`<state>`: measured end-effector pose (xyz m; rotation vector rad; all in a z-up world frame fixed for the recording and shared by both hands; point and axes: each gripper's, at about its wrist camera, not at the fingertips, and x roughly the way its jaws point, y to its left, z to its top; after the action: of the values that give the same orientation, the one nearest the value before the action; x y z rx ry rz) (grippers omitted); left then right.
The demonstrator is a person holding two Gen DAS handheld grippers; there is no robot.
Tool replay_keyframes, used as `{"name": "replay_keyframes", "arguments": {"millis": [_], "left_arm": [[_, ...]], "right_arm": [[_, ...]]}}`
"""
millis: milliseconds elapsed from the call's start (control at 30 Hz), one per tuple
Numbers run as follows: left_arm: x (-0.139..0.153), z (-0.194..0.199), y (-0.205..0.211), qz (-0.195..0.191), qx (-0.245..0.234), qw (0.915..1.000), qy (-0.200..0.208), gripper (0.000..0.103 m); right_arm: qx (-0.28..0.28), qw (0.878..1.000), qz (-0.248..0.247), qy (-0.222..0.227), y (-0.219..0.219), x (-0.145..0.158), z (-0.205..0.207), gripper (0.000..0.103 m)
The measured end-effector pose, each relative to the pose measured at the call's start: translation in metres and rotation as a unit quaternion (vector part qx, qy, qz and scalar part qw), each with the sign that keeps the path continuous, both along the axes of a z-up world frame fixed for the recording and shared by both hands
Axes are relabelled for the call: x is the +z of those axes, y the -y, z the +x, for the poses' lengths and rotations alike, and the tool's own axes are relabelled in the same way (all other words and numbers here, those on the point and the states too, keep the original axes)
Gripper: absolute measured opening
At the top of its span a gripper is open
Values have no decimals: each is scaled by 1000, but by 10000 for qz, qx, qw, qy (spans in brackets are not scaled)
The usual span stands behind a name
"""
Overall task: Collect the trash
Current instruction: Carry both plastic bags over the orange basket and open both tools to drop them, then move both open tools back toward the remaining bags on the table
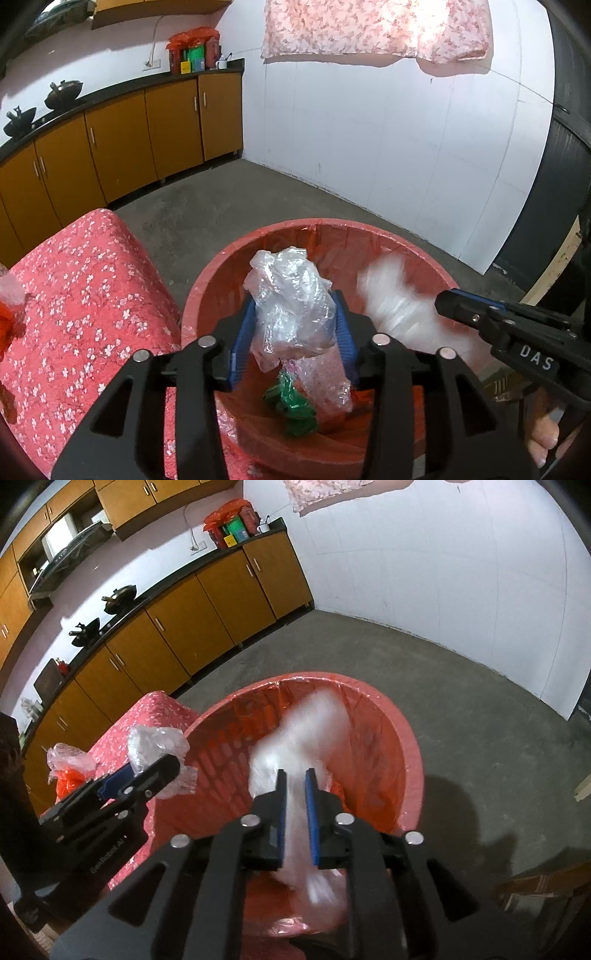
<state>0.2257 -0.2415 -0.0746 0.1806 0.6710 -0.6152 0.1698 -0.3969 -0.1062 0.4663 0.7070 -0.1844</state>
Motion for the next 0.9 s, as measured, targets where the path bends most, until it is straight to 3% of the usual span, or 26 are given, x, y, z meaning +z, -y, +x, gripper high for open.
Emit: {"name": "replay_keyframes", "arguments": {"millis": [300, 667, 900], "left_arm": [[4, -2, -15, -50, 199, 9998, 64, 66], [17, -2, -45, -222, 537, 9982, 176, 67], [25, -8, -108, -133, 1283, 9908, 402, 72]], "right_arm": [[-117, 9998, -185, 25, 1, 1, -7, 31], [-87, 9990, -428, 15, -13, 10, -8, 33], [165, 9976, -657, 112, -41, 19, -5, 49]]}}
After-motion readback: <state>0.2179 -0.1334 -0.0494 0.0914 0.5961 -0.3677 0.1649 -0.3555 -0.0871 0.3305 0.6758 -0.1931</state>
